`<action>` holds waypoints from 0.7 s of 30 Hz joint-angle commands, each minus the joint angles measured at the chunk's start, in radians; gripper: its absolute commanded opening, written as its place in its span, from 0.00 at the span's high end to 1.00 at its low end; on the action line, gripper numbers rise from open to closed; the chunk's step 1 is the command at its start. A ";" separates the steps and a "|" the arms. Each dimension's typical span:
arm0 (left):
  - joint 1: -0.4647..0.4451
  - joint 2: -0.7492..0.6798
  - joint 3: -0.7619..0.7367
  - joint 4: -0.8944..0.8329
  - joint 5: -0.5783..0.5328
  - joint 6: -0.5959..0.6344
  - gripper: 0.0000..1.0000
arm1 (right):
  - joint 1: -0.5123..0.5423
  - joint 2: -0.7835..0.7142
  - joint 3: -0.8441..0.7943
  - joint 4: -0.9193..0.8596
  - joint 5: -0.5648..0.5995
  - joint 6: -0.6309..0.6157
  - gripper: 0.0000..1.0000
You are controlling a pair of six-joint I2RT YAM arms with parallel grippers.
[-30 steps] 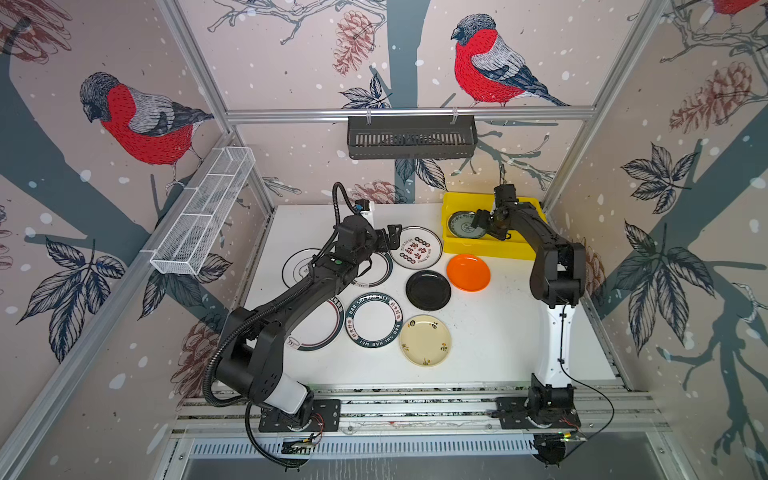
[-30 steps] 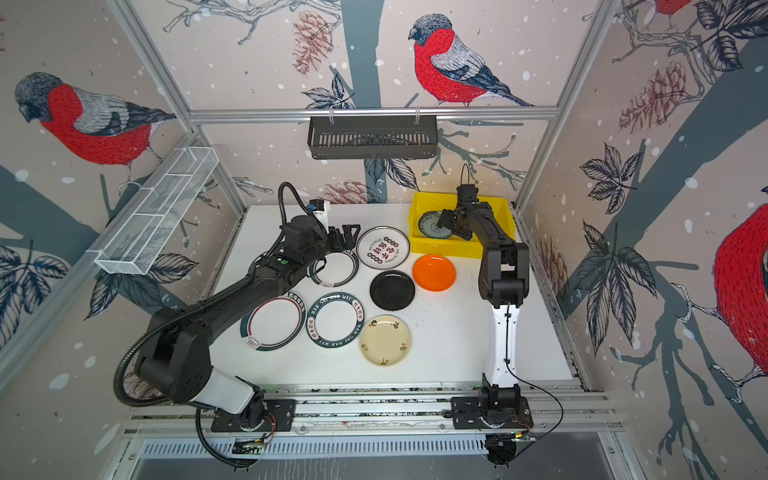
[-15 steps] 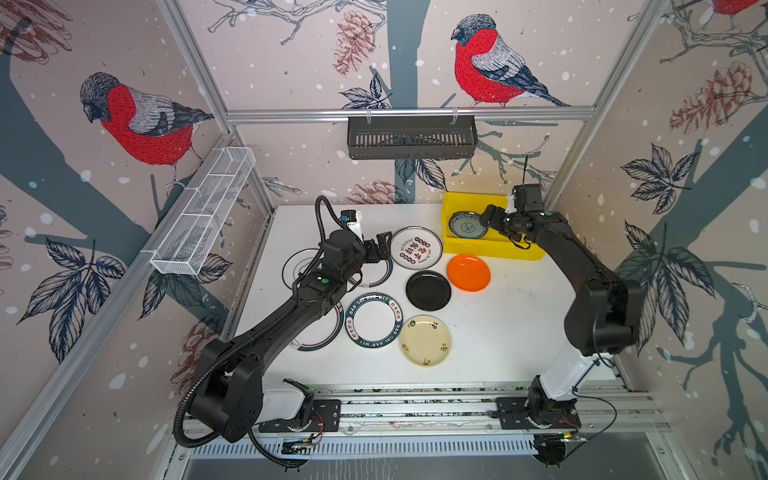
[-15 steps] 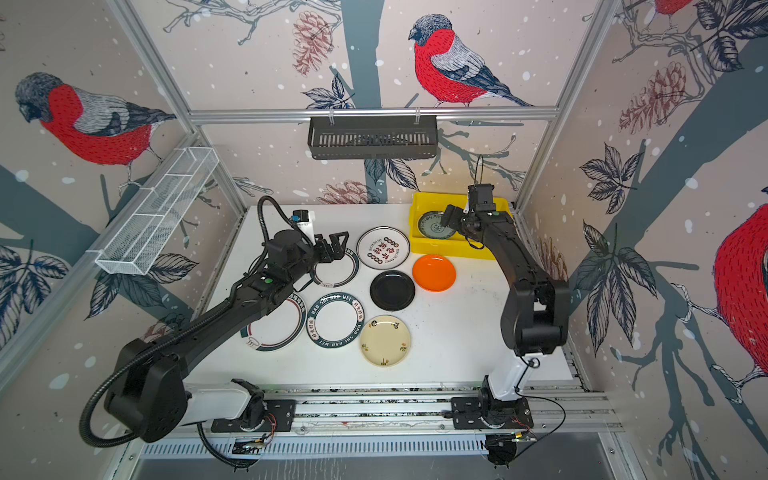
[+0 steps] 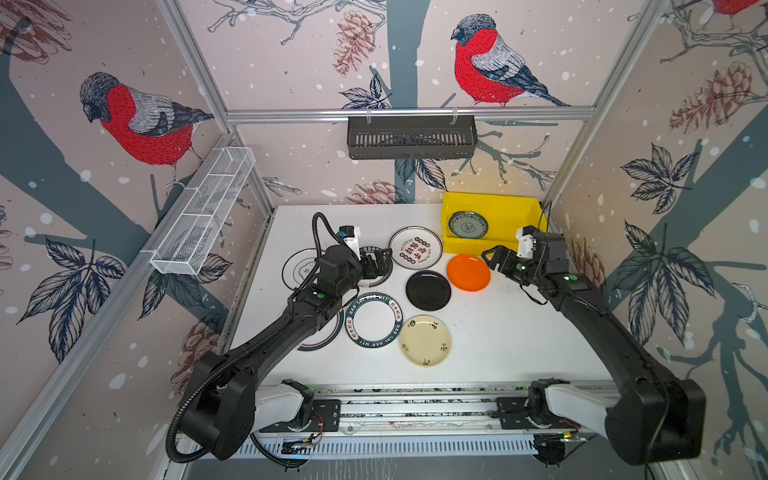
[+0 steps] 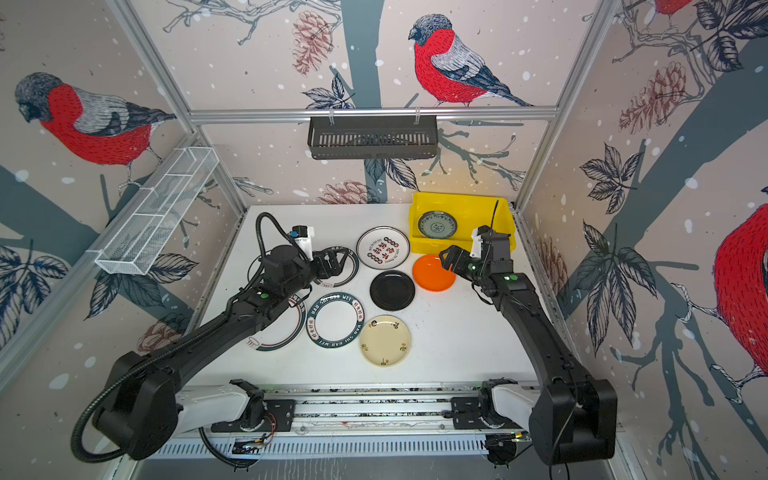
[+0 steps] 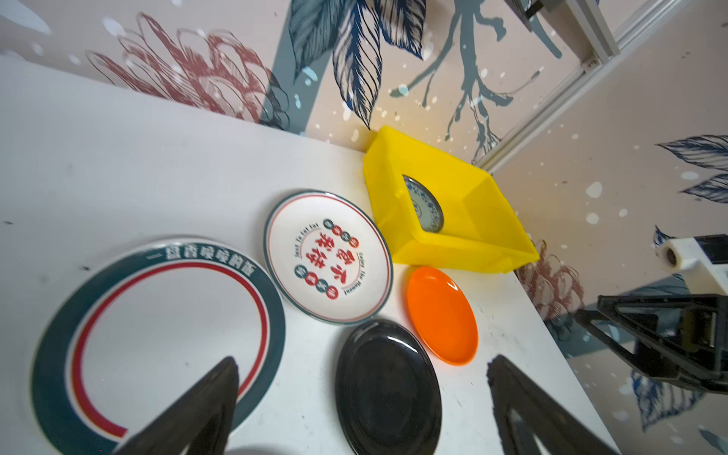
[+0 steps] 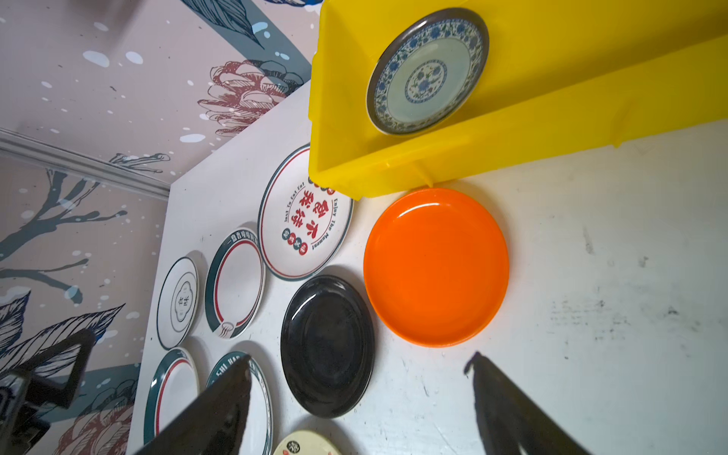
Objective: Place the plates into the plastic bin on the countertop
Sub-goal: 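Move the right gripper down to the orange plate rim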
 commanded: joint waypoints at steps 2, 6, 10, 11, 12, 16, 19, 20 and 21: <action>-0.001 0.041 -0.003 0.104 0.184 -0.063 0.02 | -0.007 -0.044 -0.126 0.165 -0.113 0.111 0.15; -0.003 0.058 -0.018 0.126 0.214 -0.063 0.02 | -0.012 -0.030 -0.210 0.239 -0.161 0.135 0.21; -0.005 0.087 -0.037 0.179 0.252 -0.091 0.02 | -0.022 -0.016 -0.277 0.270 -0.115 0.150 0.21; -0.007 0.101 -0.042 0.200 0.274 -0.107 0.02 | -0.028 -0.010 -0.293 0.287 -0.120 0.164 0.22; -0.010 0.112 -0.049 0.222 0.293 -0.118 0.02 | -0.034 -0.006 -0.310 0.307 -0.126 0.175 0.22; -0.011 0.166 -0.083 0.311 0.341 -0.162 0.02 | -0.053 0.004 -0.362 0.369 -0.118 0.193 0.24; -0.011 0.202 -0.088 0.360 0.373 -0.171 0.02 | -0.074 0.020 -0.379 0.399 -0.117 0.204 0.27; -0.011 0.211 -0.087 0.380 0.389 -0.163 0.02 | -0.080 0.027 -0.385 0.417 -0.131 0.215 0.27; -0.013 0.218 -0.083 0.388 0.407 -0.150 0.02 | -0.085 0.031 -0.391 0.444 -0.147 0.231 0.28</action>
